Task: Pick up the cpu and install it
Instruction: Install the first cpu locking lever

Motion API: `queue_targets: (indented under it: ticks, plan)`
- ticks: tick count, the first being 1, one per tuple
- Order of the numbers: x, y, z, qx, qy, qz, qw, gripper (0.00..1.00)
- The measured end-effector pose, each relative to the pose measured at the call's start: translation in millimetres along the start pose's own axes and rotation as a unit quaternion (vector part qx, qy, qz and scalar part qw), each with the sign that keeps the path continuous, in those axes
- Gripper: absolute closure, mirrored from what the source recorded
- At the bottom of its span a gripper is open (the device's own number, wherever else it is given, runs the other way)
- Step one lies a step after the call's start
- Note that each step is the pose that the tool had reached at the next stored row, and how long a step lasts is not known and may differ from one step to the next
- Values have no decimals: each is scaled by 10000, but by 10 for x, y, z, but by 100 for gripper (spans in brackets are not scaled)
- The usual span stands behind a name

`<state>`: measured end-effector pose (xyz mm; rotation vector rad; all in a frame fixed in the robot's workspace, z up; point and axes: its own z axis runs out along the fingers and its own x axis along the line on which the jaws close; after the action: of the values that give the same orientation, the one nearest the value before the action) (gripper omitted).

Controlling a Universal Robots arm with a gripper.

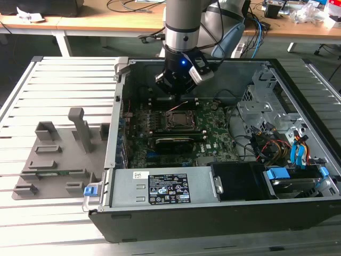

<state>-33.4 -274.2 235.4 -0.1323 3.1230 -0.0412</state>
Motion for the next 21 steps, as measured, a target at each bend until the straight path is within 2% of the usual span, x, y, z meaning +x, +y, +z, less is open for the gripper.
queue_targets:
  ticks: [5, 8, 12, 14, 21]
  plan:
    - [0, 1, 23, 0, 0, 0, 10000, 89]
    - [4, 5, 70, 0, 1, 1, 10000, 89]
    - [-1, 63, 95, -1, -1, -21, 10000, 89]
    - [-2, 64, 114, 3, 0, -22, 10000, 89]
    - [-89, 58, 174, 45, 4, -22, 10000, 89]
